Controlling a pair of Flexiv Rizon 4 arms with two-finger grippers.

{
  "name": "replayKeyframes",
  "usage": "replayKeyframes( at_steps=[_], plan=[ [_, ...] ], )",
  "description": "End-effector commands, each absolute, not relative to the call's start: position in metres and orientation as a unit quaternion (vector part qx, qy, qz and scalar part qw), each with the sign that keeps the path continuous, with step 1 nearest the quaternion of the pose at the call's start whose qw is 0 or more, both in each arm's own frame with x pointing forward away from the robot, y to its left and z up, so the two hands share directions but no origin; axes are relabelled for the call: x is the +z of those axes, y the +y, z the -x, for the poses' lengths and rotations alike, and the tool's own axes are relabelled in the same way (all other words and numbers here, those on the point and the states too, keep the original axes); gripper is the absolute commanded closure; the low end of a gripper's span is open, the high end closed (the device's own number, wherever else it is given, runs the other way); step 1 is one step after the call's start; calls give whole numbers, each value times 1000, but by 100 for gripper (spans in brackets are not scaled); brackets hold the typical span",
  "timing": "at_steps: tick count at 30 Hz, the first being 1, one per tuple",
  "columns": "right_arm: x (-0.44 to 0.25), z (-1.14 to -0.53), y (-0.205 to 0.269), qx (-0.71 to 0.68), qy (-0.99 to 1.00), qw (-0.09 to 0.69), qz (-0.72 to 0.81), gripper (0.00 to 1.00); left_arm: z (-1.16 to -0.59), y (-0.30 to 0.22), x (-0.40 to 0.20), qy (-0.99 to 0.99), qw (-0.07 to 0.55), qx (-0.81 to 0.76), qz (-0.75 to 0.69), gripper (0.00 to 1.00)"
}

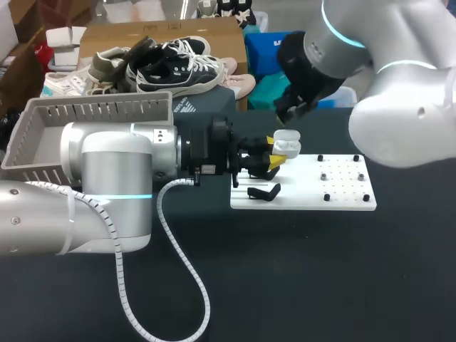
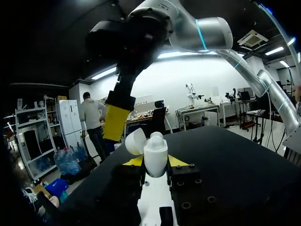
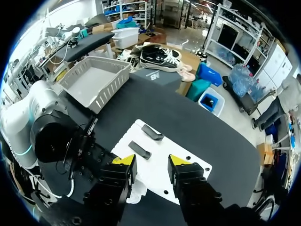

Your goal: Pick up each earbud case from the left stands, insert the matching earbuds, close the lid, and place the case in the box.

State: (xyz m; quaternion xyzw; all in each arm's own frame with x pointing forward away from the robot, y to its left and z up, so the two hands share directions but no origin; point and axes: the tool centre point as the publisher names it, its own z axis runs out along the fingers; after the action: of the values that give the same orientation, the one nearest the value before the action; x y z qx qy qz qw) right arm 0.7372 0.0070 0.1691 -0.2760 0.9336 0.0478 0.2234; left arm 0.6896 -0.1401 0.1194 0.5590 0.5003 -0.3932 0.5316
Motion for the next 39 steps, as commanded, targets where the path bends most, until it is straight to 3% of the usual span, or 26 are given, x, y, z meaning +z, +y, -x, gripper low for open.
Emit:
replayKeyframes(
  at_steps=[1, 39],
  plan=[
    [162, -749, 13, 49, 936, 212, 277, 59, -689, -140, 119, 500, 533, -393, -558, 100],
    [152, -712, -1, 56, 939, 211, 267, 60, -689, -140, 119, 500, 533, -393, -558, 100]
  ],
)
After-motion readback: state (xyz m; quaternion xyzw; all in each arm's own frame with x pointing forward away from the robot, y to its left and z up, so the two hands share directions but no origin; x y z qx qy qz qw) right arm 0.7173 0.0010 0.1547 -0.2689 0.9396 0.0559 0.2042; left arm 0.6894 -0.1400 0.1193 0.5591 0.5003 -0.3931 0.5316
